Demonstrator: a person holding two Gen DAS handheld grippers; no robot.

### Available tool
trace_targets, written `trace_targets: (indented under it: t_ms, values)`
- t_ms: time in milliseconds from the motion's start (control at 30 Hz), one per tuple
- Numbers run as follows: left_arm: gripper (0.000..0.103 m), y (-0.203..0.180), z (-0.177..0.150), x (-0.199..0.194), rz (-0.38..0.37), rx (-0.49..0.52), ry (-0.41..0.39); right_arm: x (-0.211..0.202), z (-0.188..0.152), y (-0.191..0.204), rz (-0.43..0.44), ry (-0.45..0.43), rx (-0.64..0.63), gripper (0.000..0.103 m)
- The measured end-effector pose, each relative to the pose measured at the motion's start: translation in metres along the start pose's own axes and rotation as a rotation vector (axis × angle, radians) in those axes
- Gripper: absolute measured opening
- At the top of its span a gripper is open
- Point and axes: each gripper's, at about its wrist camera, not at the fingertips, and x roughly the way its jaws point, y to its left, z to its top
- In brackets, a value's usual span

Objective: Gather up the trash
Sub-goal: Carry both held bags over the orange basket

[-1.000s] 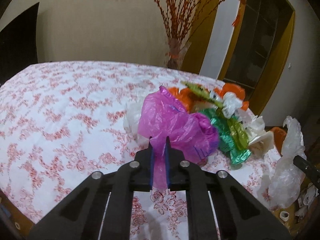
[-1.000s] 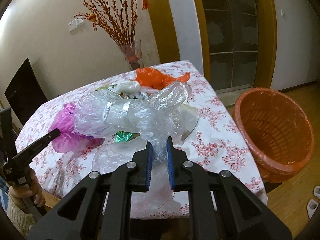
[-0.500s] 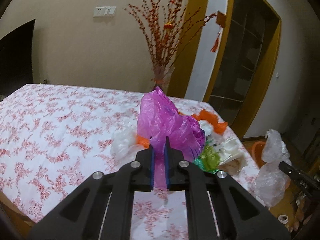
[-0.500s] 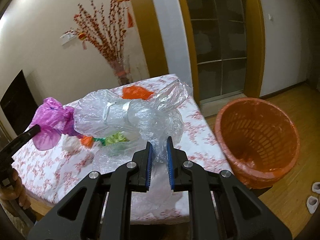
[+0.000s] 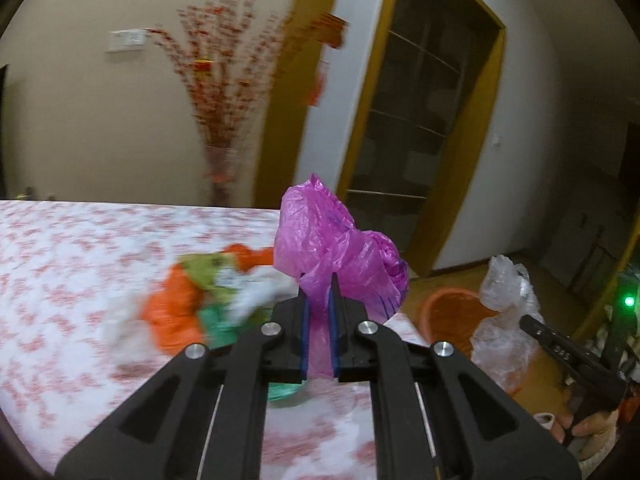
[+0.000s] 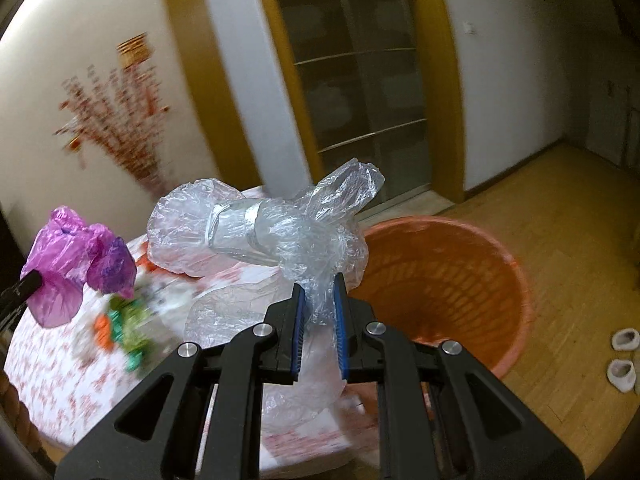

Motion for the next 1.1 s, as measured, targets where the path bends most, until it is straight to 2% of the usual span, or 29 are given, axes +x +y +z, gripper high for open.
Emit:
trace_targets:
  t_ms: [167, 400, 667, 1033, 1100]
  values:
    - [0.009, -0.043, -0.008, 0.042, -0.089, 0.020, 0.052, 0.000, 0.008, -0.036, -0.097, -0.028, 0.044, 0.014]
    - [0.009, -0.103, -0.021, 0.098, -0.187, 0.064, 0.126, 0.010, 0.017, -0.075, -0.175, -0.043, 0.091, 0.014]
    - [0.009, -0.148, -0.036, 0.146, -0.252, 0.105, 0.187, 0.032, 0.019, -0.087, -0.194, -0.022, 0.143, 0.014]
    - [0.010, -0.174, -0.056, 0.172, -0.291, 0.132, 0.256, 0.049, 0.026, -0.089, -0.195, 0.018, 0.185, 0.015]
    - [0.011, -0.179, -0.060, 0.174, -0.293, 0.140, 0.269, 0.050, 0.028, -0.089, -0.192, 0.023, 0.190, 0.017]
